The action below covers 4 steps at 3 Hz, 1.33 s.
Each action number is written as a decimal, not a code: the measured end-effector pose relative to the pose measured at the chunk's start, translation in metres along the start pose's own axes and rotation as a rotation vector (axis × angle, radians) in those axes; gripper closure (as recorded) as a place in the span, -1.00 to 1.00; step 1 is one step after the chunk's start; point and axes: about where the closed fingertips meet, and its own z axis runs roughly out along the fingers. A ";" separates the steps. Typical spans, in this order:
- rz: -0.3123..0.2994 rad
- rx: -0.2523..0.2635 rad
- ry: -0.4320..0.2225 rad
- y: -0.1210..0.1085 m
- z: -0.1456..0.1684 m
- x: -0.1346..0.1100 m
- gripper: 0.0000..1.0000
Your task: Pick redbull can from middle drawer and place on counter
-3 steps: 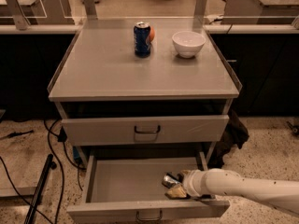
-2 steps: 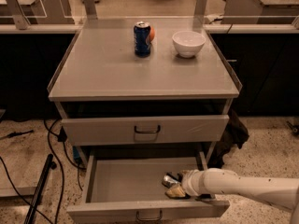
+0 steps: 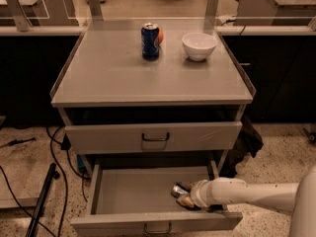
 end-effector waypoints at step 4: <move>-0.036 -0.087 -0.149 -0.016 -0.051 -0.042 1.00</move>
Offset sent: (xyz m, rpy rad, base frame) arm 0.0000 0.0000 0.0000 0.0000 0.0000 0.0000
